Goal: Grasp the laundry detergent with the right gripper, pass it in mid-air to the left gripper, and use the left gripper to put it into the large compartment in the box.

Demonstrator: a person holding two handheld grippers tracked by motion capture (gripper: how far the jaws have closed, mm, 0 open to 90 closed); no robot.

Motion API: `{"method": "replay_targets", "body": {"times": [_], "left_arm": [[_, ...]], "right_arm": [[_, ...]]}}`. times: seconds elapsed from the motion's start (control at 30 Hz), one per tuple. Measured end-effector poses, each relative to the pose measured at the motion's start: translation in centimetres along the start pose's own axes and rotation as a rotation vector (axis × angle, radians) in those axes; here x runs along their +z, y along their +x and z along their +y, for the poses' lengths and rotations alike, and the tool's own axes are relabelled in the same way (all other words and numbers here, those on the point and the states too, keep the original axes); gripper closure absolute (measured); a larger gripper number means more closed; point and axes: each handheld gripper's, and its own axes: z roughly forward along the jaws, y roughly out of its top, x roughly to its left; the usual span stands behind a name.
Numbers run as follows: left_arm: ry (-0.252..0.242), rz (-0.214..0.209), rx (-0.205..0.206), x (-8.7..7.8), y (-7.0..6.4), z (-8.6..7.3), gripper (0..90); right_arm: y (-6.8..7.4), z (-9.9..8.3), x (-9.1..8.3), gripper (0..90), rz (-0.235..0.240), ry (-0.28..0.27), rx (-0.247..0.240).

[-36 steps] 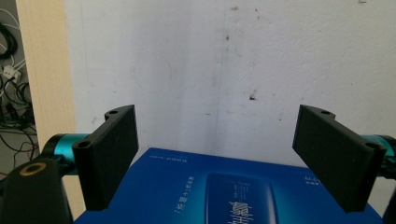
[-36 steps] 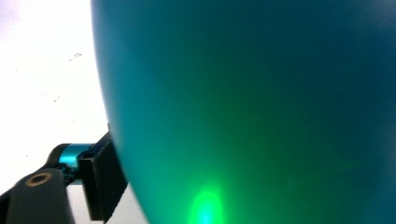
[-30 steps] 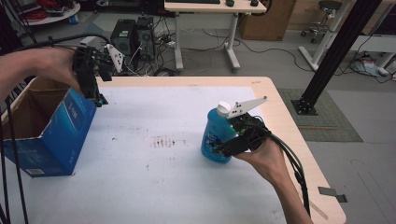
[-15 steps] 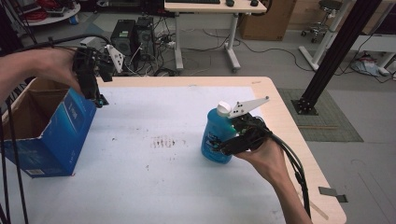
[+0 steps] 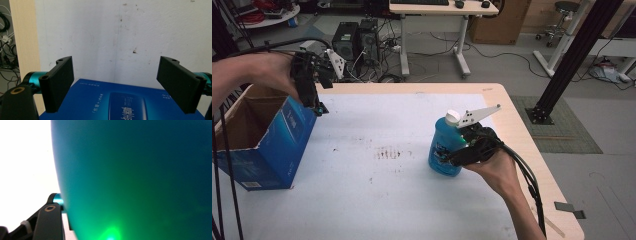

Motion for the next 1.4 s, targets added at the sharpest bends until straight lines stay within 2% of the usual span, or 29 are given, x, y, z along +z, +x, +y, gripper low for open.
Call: {"method": "replay_targets", "body": {"times": [0.3, 0.6, 0.83, 0.97, 1.13, 1.17, 1.2, 1.23, 1.27, 1.3, 1.33, 1.4], "left_arm": [[-0.007, 0.003, 0.000, -0.1, 0.0, 0.0, 14.3], [-0.017, 0.004, 0.007, -0.5, -0.4, 0.0, 14.3], [-0.045, 0.013, 0.005, -1.3, -0.8, 0.1, 14.3], [-0.073, 0.012, 0.010, -2.0, -1.3, 0.4, 14.3], [-0.086, 0.014, 0.014, -2.8, -2.0, 1.0, 14.3], [-0.089, 0.011, 0.017, -3.1, -2.2, 1.2, 14.3], [-0.110, -0.001, 0.019, -3.6, -2.7, 1.7, 14.3], [-0.110, -0.001, 0.019, -3.6, -2.7, 1.7, 14.3], [-0.130, -0.016, 0.021, -4.1, -3.4, 2.2, 14.3], [-0.130, -0.016, 0.021, -4.1, -3.4, 2.2, 14.3], [-0.142, -0.029, 0.027, -4.6, -4.0, 2.6, 14.3], [-0.143, -0.037, 0.026, -4.8, -4.2, 2.8, 14.3]], "right_arm": [[-0.2, -0.2, 0.1, 39.2, 0.014, -0.012, 0.004], [-0.7, -0.5, -0.1, 44.5, 0.063, -0.041, 0.016], [-0.6, -0.3, -0.2, 45.3, 0.091, -0.035, 0.010], [0.5, 1.1, -0.9, 45.1, 0.112, -0.055, -0.025], [1.9, 3.5, -1.4, 45.1, 0.174, -0.067, -0.093], [1.9, 3.5, -1.4, 45.1, 0.174, -0.067, -0.093], [2.5, 4.4, -1.2, 45.0, 0.204, -0.067, -0.115], [2.5, 4.4, -1.2, 45.0, 0.204, -0.067, -0.115], [3.0, 5.3, -0.9, 45.0, 0.226, -0.062, -0.148], [3.0, 5.3, -0.9, 45.0, 0.226, -0.062, -0.148], [3.6, 6.2, -0.4, 45.0, 0.246, -0.047, -0.182], [4.5, 7.2, 0.2, 45.0, 0.261, -0.025, -0.229]]}}
